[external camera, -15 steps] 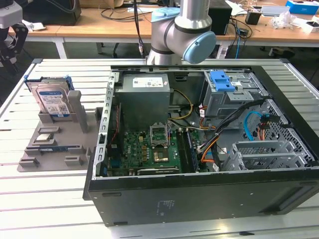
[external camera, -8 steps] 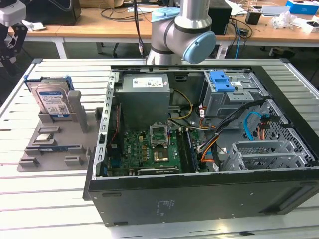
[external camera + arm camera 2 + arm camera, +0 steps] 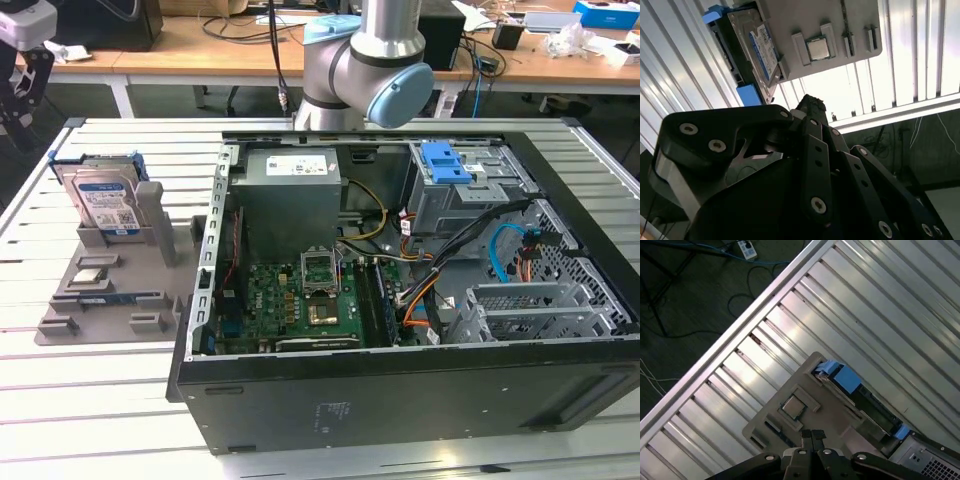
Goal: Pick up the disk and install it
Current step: 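Pick up the disk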
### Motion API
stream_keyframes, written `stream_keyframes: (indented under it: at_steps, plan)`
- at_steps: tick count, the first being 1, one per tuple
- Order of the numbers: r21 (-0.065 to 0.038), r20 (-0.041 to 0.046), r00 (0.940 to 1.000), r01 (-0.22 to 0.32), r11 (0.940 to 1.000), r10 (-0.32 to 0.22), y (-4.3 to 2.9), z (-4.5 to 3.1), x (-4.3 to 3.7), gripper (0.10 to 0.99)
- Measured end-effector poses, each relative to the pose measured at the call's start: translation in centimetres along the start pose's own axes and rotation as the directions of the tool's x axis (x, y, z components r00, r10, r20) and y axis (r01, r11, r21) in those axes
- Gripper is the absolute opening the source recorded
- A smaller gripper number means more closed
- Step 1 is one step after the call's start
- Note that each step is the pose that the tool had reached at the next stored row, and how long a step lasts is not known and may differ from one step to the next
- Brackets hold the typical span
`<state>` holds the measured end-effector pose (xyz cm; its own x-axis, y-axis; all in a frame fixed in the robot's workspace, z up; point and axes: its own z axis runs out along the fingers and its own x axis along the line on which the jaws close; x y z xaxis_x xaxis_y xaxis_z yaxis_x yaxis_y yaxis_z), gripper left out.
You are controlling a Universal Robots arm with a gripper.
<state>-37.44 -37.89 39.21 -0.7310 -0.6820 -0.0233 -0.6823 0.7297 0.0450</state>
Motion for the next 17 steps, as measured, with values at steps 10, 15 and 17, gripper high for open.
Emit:
stream_keyframes:
  at_steps: [10,15,17]
  plan:
    - [-0.002,-0.0041,0.9956,0.093,0.9956,-0.093,0.00,0.00,0.00,0.106]
    - [-0.004,-0.0063,0.9896,0.144,0.9896,-0.144,0.00,0.00,0.00,0.106]
    - [-0.004,-0.0070,0.9870,0.161,0.9870,-0.161,0.00,0.00,0.00,0.106]
